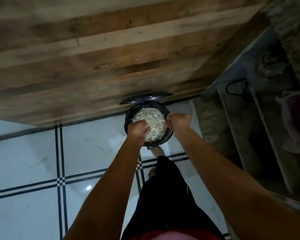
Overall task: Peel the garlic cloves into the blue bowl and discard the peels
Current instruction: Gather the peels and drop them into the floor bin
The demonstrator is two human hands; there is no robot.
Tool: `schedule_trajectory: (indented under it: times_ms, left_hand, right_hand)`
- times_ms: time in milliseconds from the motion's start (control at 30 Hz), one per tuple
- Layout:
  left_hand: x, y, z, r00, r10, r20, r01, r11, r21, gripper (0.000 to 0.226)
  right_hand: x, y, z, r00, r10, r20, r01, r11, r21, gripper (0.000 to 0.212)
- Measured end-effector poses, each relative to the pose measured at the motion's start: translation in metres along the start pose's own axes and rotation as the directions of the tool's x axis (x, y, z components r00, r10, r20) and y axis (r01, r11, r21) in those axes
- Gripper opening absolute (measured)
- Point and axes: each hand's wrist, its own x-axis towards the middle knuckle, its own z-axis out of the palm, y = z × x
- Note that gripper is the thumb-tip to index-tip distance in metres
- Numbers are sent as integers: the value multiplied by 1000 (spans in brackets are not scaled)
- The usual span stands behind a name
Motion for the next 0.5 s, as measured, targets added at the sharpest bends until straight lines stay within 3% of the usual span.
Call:
schedule_trajectory:
  times_ms: [133, 267, 400, 500]
  left_hand:
    - [-70, -3, 44, 979, 137, 152, -154, 983, 103, 30]
    - [-150, -25, 116, 890, 238, 389, -334, 920, 202, 20]
    - [-231, -80, 193, 740, 151, 656, -432, 853, 292, 15]
    - [-287, -135, 241, 588, 63, 806, -504, 808, 304, 17]
  right_hand:
    - [-68, -26, -54, 994, -76, -76, 94, 957, 273, 12]
    - [-133, -42, -144, 950, -187, -249, 287, 837, 466, 6]
    - [-192, -40, -252, 835, -267, -482, 522, 662, 538, 13]
    - [-236, -22, -333, 738, -217, -639, 645, 506, 573, 10]
